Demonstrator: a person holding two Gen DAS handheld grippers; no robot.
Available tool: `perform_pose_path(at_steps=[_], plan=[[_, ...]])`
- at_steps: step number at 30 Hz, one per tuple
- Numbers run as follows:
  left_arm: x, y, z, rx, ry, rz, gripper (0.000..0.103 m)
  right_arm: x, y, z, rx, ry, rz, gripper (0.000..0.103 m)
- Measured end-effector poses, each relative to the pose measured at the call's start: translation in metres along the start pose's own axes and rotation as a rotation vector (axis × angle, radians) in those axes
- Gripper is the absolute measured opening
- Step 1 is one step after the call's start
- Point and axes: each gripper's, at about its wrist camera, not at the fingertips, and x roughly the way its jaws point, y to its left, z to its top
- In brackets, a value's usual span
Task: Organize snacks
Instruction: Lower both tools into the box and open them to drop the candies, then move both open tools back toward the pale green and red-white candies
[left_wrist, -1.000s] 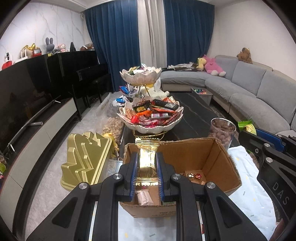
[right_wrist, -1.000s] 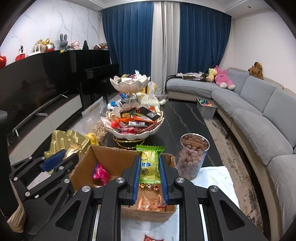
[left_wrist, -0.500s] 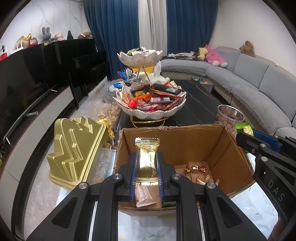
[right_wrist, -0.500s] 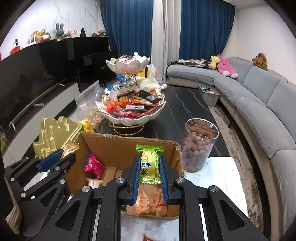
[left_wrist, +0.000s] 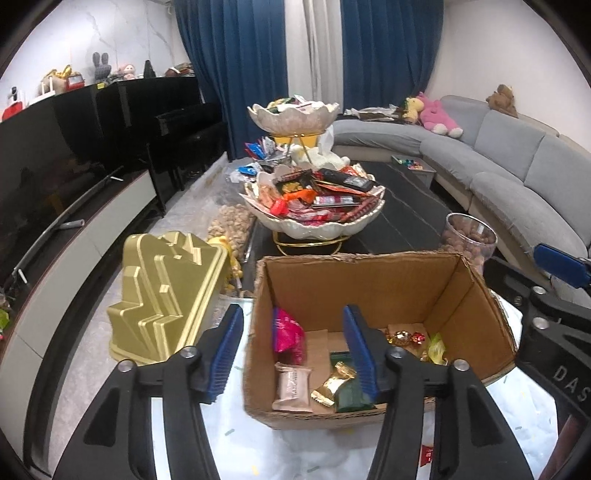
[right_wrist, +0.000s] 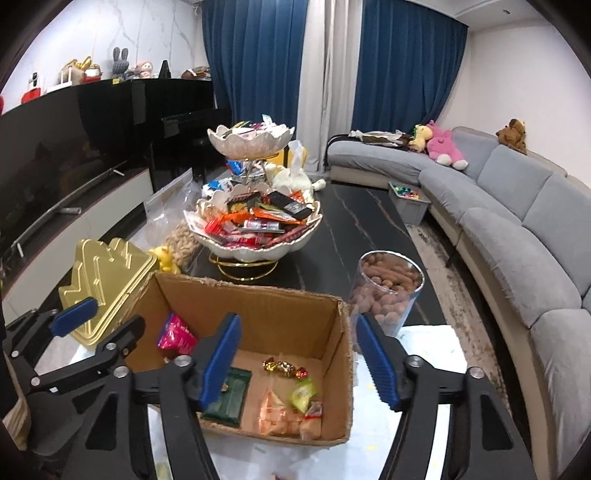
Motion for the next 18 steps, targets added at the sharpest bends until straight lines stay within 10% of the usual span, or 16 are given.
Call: perform_pose_path(at_steps=[18], plan=[[-0.064, 0.013, 0.003, -0.022, -0.086, 0.073, 0.081, -0.06, -0.003, 0.006, 0.012, -0.077, -0.02, 0.068]])
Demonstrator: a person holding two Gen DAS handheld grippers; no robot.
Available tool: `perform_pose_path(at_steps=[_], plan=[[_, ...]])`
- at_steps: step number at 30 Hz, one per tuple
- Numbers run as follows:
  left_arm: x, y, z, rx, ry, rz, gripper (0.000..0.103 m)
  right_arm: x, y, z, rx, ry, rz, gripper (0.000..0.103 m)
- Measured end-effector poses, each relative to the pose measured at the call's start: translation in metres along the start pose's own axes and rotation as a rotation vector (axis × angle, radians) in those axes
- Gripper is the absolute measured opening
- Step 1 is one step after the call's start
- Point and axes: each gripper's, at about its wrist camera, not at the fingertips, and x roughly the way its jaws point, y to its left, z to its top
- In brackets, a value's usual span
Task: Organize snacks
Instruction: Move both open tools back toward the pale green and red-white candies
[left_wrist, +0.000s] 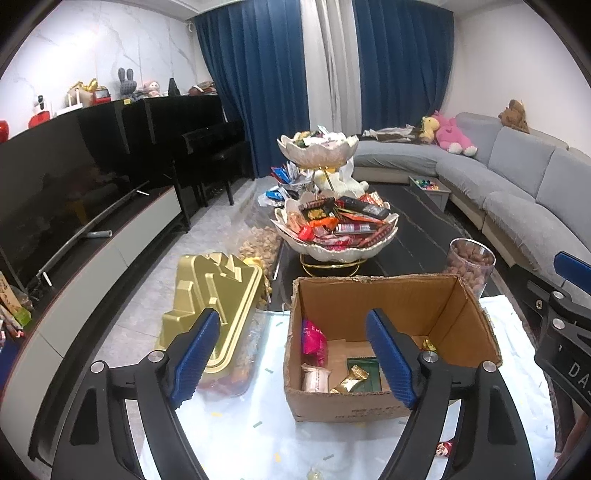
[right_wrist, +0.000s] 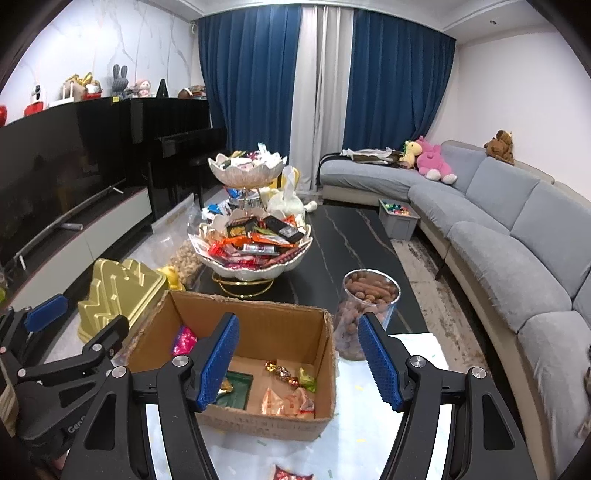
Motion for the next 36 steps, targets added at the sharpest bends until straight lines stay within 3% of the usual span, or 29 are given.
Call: perform_pose_path(at_steps=[8, 10, 12, 24, 36], plan=[[-0.031, 0.0, -0.006, -0.009, -0.019, 0.011, 0.082, -0.03, -0.005, -0.009, 0.006, -0.019, -0.007, 0.068], [-0.038, 0.0, -0.007, -0.009, -0.025, 0.014, 0.085, -0.039, -0.007, -0.013, 0.013, -0.027, -0.014, 0.079], [-0.047, 0.001, -0.008, -0.01, -0.034, 0.016, 0.087, -0.046, -0.009, -0.016, 0.02, -0.042, -0.022, 0.081], [-0.073, 0.002, -0.031, -0.013, -0.049, 0.034, 0.1, -0.069, -0.012, -0.036, 0.041, -0.041, -0.031, 0.081], [-0.079, 0.001, -0.067, -0.005, -0.063, 0.053, 0.102, -0.071, -0.01, -0.074, 0.034, -0.013, -0.016, 0.081]])
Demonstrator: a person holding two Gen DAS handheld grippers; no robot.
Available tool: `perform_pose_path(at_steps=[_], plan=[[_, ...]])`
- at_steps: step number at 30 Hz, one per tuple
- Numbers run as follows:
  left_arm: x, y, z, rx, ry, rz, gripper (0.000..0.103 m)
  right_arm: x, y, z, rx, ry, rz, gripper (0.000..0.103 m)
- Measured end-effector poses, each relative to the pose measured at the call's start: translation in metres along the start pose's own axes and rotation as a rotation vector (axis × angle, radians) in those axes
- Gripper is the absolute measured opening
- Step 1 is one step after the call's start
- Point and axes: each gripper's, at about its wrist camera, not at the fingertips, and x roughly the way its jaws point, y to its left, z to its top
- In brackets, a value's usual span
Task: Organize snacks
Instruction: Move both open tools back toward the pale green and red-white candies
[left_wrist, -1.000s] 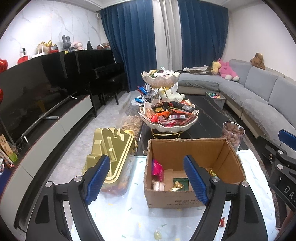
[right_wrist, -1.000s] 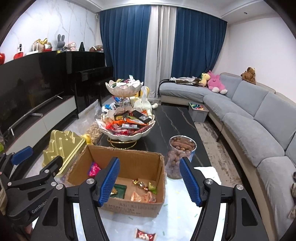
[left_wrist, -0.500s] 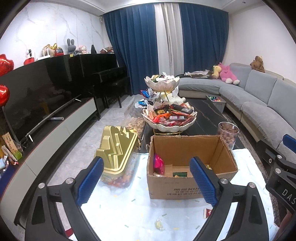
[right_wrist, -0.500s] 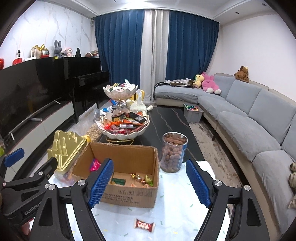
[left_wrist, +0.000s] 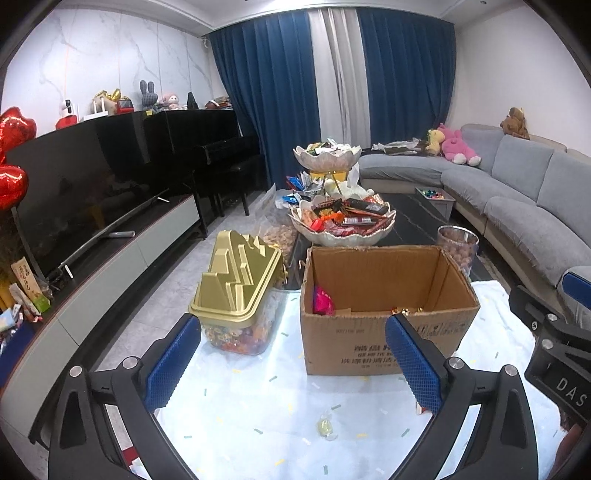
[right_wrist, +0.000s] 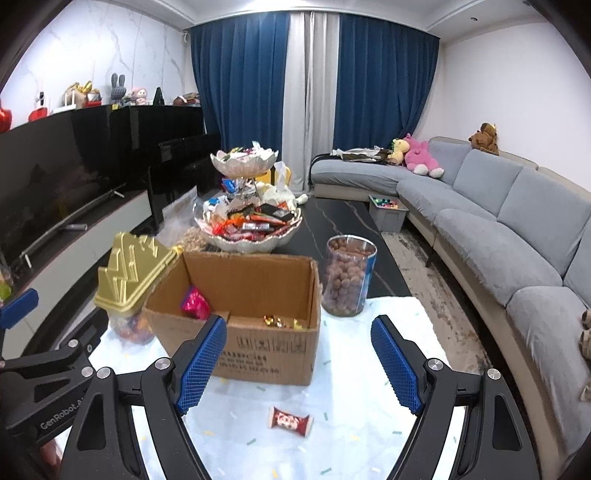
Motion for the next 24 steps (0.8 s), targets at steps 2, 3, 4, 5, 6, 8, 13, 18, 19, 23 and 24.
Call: perform_pose_path(at_steps=[2, 3, 4, 5, 6, 8, 13, 18, 19, 23, 24], plan=[[0.002, 0.0, -0.005, 0.0, 0.008, -0.006, 0.102, 0.001, 0.001, -0.006, -0.008, 0.007, -0.002, 0.081], [0.003, 0.0, -0.009, -0.001, 0.015, -0.01, 0.102, 0.002, 0.002, -0.009, -0.012, 0.009, -0.004, 0.081], [0.004, 0.0, -0.01, -0.002, 0.02, -0.012, 0.102, 0.003, 0.003, -0.012, -0.016, 0.012, -0.005, 0.081], [0.006, 0.0, -0.013, -0.003, 0.027, -0.016, 0.102, 0.004, 0.003, -0.014, -0.02, 0.015, -0.007, 0.081], [0.008, 0.0, -0.017, -0.005, 0.033, -0.022, 0.102, 0.004, 0.004, -0.017, -0.022, 0.017, -0.009, 0.081], [0.01, 0.0, -0.023, -0.008, 0.042, -0.03, 0.102, 0.005, 0.005, -0.022, -0.028, 0.017, -0.012, 0.081], [0.013, -0.001, -0.037, -0.015, 0.041, -0.033, 0.102, 0.009, 0.008, -0.035, -0.04, 0.017, -0.022, 0.081], [0.022, -0.003, -0.053, -0.018, 0.063, -0.032, 0.102, 0.017, 0.009, -0.047, -0.046, 0.026, -0.014, 0.081], [0.025, -0.003, -0.057, -0.02, 0.07, -0.034, 0.102, 0.019, 0.009, -0.049, -0.048, 0.026, -0.015, 0.081], [0.034, -0.004, -0.069, -0.027, 0.088, -0.033, 0.102, 0.025, 0.008, -0.059, -0.046, 0.034, -0.012, 0.081], [0.036, -0.005, -0.072, -0.027, 0.09, -0.032, 0.102, 0.026, 0.008, -0.061, -0.045, 0.035, -0.012, 0.081]])
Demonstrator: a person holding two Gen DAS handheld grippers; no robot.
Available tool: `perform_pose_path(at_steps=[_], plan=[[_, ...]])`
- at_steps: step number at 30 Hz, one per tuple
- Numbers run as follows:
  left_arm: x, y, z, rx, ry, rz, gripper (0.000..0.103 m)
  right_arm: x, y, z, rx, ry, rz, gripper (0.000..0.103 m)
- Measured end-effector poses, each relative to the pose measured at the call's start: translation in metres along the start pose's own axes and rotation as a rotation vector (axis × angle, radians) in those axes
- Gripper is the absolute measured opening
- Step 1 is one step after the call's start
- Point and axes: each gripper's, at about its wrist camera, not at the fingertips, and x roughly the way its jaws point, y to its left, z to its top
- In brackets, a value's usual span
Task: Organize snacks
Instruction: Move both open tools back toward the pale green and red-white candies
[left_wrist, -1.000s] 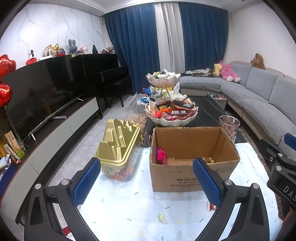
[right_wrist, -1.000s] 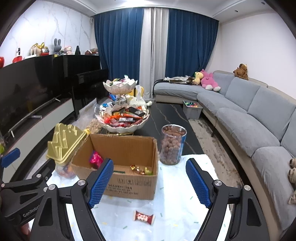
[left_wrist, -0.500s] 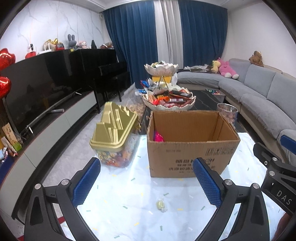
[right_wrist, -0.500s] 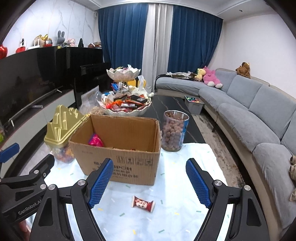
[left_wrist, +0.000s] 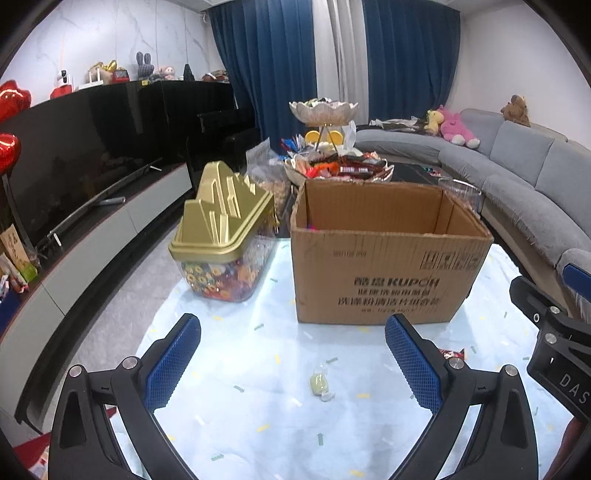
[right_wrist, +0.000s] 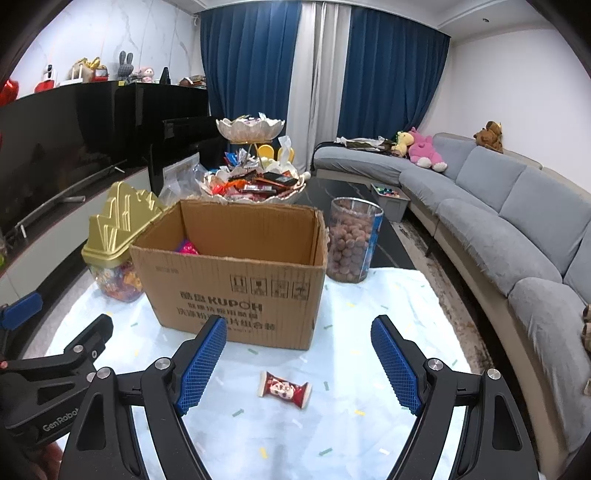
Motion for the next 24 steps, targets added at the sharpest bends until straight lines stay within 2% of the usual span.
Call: perform_pose_path(at_steps=[5, 14, 24], plan=[[0.012, -0.003, -0.013, 0.004, 0.01, 0.006, 0.102, 0.011, 0.0, -0.015, 0.005, 0.019, 0.001, 0.081], [0.045, -0.005, -0.041, -0.016, 0.085, 0.017, 0.102, 0.035, 0.006, -0.039, -0.01, 0.06, -0.008, 0.081], [0.075, -0.008, -0.061, -0.023, 0.134, 0.018, 0.102, 0.066, 0.01, -0.061, -0.01, 0.126, -0.013, 0.081]])
